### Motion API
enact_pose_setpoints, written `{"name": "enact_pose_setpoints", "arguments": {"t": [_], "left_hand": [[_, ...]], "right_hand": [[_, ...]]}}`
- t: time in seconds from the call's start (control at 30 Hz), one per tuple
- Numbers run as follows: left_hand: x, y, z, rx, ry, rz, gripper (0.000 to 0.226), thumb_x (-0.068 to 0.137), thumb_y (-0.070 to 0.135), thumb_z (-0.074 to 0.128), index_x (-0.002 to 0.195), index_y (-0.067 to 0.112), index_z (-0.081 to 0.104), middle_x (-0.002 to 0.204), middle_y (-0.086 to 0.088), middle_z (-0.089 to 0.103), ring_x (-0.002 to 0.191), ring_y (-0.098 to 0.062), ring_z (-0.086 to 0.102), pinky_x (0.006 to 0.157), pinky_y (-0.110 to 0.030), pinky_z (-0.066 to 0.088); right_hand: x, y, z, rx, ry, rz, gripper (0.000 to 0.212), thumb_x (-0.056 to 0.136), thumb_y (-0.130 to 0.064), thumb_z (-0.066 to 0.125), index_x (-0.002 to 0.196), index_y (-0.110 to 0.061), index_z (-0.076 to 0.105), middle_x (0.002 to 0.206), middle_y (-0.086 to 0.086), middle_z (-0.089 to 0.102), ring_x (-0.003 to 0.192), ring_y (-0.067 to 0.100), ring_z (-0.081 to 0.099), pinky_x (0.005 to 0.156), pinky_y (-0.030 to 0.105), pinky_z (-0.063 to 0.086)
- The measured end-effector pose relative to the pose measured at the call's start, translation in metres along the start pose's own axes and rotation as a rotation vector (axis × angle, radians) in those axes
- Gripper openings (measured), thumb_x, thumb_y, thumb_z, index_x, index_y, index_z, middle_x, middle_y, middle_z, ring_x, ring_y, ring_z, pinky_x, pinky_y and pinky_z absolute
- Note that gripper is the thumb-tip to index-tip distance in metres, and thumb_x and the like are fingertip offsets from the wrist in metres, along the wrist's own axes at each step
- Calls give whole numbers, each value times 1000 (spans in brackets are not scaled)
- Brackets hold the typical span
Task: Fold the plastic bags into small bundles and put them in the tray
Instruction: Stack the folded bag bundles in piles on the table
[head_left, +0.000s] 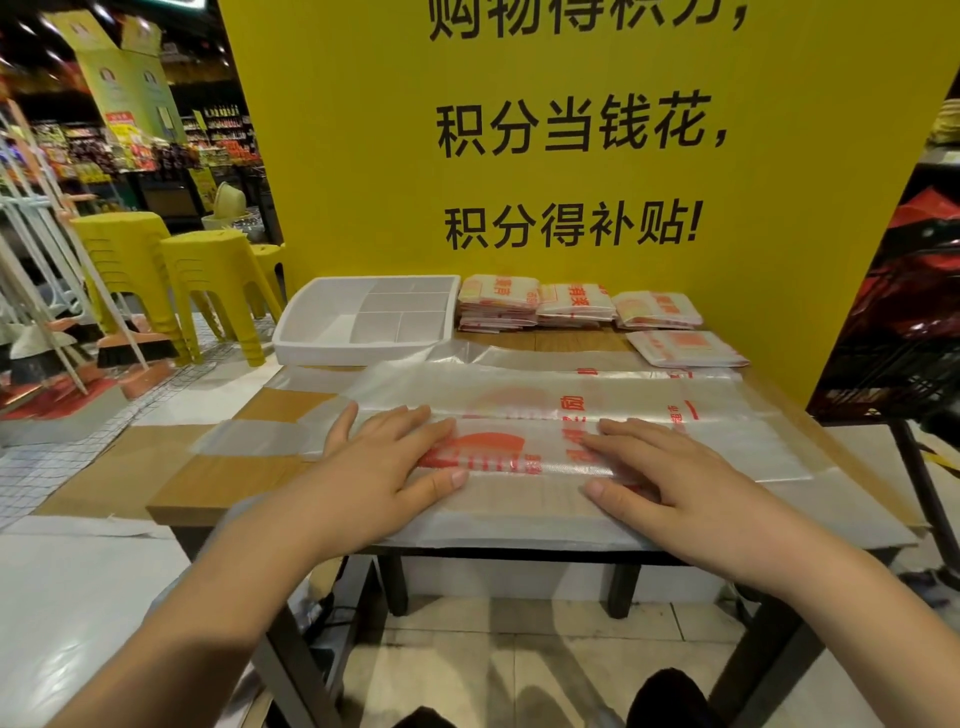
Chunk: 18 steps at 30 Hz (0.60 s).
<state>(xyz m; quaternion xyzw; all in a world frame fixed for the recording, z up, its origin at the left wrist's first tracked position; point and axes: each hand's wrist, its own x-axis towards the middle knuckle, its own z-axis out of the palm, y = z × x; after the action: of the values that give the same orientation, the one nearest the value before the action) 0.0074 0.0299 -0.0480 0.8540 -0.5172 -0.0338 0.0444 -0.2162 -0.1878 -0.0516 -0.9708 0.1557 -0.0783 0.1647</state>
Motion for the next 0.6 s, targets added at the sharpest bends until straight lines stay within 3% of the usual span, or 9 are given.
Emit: {"name": "enact_pose_setpoints", "arguments": {"t": [0.1,0.2,0.3,0.37,0.43,0.6], "left_hand": [[-3,3,-5,58,81,31,84,79,84,11,151,45,24,152,17,38,145,-6,27,123,-45,-5],[-4,6,-14,142,128,52,79,82,81,16,149,43,31,141,16,52,134,-9,44,121,-41,13],[-9,10,-20,176,163,137,61,94,67,21,148,42,34,134,13,59,118,-14,57,99,-31,40],[-13,10,-20,173,171,173,47,102,42,37,149,42,32,139,14,54,116,-15,57,88,-29,43],[-12,10,-20,191,174,152,51,102,27,40,150,41,30,144,14,50,119,-16,56,87,-29,41],[-6,15,-21,152,181,71,54,103,26,35,154,40,22,155,12,38,137,-15,40,108,-29,32]], "right_hand": [[2,4,-3,7,34,-42,70,86,-79,36,147,-45,39,146,-26,39,135,-1,34,115,28,32],[8,5,-10,-24,15,-62,75,81,-82,41,146,-44,39,142,-24,39,128,-3,39,109,22,36],[14,5,-18,-119,-21,-74,78,80,-84,38,147,-44,37,147,-23,39,131,1,41,109,26,39],[16,3,-21,-223,-17,-75,74,84,-82,34,148,-44,36,143,-21,47,127,5,47,104,27,41],[18,1,-21,-290,17,-84,64,91,-73,36,148,-42,37,138,-18,53,121,9,52,98,27,42],[23,-6,-19,-336,109,-110,42,100,-42,41,142,-39,47,130,-14,61,114,15,58,91,32,46]]}}
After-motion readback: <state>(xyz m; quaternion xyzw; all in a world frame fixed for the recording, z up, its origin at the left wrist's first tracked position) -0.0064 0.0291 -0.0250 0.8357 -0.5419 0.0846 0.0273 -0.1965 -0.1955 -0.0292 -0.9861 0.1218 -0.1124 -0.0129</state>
